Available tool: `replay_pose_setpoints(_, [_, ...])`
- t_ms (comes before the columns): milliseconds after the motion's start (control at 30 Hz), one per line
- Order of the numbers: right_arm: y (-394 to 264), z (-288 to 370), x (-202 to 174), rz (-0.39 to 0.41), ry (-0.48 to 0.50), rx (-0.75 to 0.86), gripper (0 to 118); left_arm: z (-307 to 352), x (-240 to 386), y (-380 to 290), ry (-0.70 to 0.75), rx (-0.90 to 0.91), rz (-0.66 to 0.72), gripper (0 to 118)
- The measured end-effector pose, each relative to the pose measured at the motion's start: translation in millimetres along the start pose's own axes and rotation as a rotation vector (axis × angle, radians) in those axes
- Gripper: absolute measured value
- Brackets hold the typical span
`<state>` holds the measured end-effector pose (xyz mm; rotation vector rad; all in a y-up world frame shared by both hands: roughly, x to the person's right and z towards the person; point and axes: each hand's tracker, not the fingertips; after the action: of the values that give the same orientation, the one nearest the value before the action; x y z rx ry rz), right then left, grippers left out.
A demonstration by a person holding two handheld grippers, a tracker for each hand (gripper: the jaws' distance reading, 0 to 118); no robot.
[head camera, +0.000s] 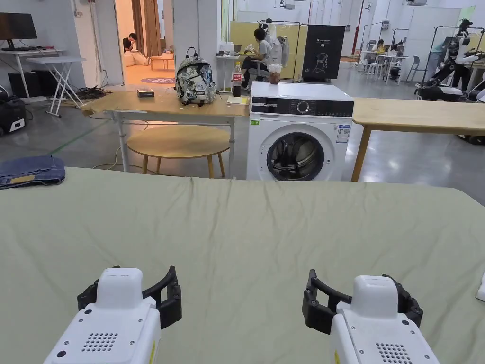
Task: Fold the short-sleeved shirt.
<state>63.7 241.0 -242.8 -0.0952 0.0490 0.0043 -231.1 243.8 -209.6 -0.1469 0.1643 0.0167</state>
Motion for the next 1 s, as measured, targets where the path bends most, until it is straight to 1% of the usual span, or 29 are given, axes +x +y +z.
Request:
replay_pose_setpoints(233, [2, -4, 4, -0.04, 0.055, -0.005, 106, -2, -6, 2, 0.022, -0.008, 0.008, 79])
replay_pose_setpoints(333, [2, -9, -1, -0.05, 0.009, -0.026, 106, -4, -9, 2, 0.028, -0.015, 0.007, 80])
replay_pose_setpoints(467, [3, -16, 3, -0.127, -0.008, -0.066, 106, -4, -13, 3, 0.025, -0.028, 0.016, 79])
replay_pose_setpoints(533, [4, -18, 4, -0.153, -0.042, -0.085, 106, -4, -15, 2, 0.021, -0.035, 0.024, 79])
replay_pose_setpoints(600, [7, -20, 3, -0.161, -0.083, -0.099, 106, -4, -18, 2, 0.007, -0.032, 0.033, 79])
replay_pose_setpoints(733, [12, -21, 3, -0.178, -0.103, -0.108, 106, -4, -18, 1, 0.01, -0.029, 0.008, 80])
replay_pose_setpoints(867, [19, -22, 4, -0.237, -0.12, -0.149, 106, -5, -16, 3, 0.015, -0.027, -0.005, 80])
replay_pose_setpoints(1000, [22, -27, 9, -0.337, -0.067, -0.24, 106, -7, -20, 3, -0.026, -0.021, 0.049, 80])
